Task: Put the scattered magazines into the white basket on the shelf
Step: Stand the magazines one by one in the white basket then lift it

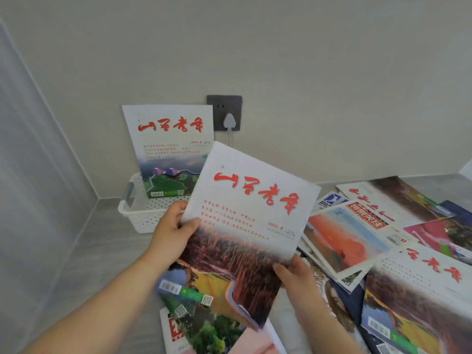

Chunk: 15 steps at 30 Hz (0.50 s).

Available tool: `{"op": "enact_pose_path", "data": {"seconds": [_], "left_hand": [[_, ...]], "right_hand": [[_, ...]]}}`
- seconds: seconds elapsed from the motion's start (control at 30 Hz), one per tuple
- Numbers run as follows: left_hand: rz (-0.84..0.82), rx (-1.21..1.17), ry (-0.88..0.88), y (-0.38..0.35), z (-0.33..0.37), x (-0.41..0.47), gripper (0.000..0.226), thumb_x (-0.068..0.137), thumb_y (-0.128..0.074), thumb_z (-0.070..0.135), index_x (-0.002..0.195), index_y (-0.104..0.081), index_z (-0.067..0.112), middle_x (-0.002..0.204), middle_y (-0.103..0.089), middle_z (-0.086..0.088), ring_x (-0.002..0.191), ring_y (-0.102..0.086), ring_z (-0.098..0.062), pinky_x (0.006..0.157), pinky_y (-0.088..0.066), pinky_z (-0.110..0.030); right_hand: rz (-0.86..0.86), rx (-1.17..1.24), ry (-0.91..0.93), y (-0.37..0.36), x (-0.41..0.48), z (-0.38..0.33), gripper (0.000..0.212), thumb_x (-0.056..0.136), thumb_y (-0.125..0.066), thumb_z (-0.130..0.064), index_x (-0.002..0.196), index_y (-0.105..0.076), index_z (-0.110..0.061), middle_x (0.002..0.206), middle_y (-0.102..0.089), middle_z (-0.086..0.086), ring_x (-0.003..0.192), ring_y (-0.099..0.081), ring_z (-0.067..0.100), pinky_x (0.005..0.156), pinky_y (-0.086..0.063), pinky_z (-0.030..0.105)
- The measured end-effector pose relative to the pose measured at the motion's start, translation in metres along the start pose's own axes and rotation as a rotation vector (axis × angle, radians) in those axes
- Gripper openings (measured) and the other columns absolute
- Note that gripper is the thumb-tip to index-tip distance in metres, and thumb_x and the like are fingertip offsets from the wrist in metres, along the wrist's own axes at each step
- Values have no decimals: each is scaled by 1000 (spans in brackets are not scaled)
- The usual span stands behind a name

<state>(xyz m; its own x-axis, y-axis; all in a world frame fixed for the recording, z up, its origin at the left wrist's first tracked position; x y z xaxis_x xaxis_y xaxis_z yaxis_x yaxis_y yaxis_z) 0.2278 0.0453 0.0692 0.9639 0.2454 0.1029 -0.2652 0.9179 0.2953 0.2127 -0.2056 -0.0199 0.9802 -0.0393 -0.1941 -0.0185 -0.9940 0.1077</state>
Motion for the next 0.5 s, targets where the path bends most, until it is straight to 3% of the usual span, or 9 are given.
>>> {"op": "enact_pose_path", "data": {"seconds": [0.1,0.17,0.27,0.37,0.4,0.5], "left_hand": [[5,134,-138,19,33,19,23,83,-54,4,95,-53,24,86,-59,12,75,-56,3,65,-41,-14],[85,157,-176,44,48,39,25,83,-54,5,107,-57,14,95,-60,5,86,-57,-13,77,-44,-27],[244,147,-207,90,65,71,21,82,-56,6,102,-62,8,93,-62,-2,83,-58,-18,78,-42,-29],[380,161,-233,127,70,98,20,81,-59,8,99,-65,10,87,-63,-1,65,-59,-3,66,-47,-13],[414,158,-223,137,66,106,20,80,-59,9,99,-66,9,87,-63,-2,64,-58,-5,66,-48,-14],[457,132,-132,156,41,126,18,81,-59,10,97,-66,4,90,-63,-5,80,-61,-24,83,-52,-41]], "right_hand": [[-18,-95,148,-13,22,-56,34,79,-50,10,81,-62,-22,76,-68,-9,67,-61,-3,53,-47,6],[-14,-108,239,-24,37,-97,32,80,-52,8,85,-61,-22,73,-66,-10,59,-61,-8,53,-46,6],[7,-156,346,-45,66,-154,24,78,-56,5,87,-67,-15,57,-65,-20,56,-59,-8,59,-49,11],[11,-209,408,-76,92,-195,21,75,-57,1,90,-71,-6,73,-68,-4,71,-64,12,73,-55,34],[16,-229,425,-86,100,-204,20,75,-57,0,88,-71,-5,78,-69,3,74,-64,19,75,-55,41],[26,-306,442,-114,125,-210,15,77,-57,-4,85,-69,0,87,-71,20,76,-64,29,75,-54,44]]}}
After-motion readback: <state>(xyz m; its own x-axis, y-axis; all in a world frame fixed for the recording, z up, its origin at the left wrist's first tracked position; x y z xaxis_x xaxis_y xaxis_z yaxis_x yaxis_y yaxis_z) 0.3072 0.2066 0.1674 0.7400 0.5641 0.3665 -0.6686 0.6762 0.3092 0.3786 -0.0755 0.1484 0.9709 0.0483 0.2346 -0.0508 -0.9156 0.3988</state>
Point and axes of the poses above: each hand's wrist, its own x-axis towards the middle knuckle, its own y-axis out of the back of the hand, z = x × y, the point moved 10 cm from there along x, towards the middle knuckle
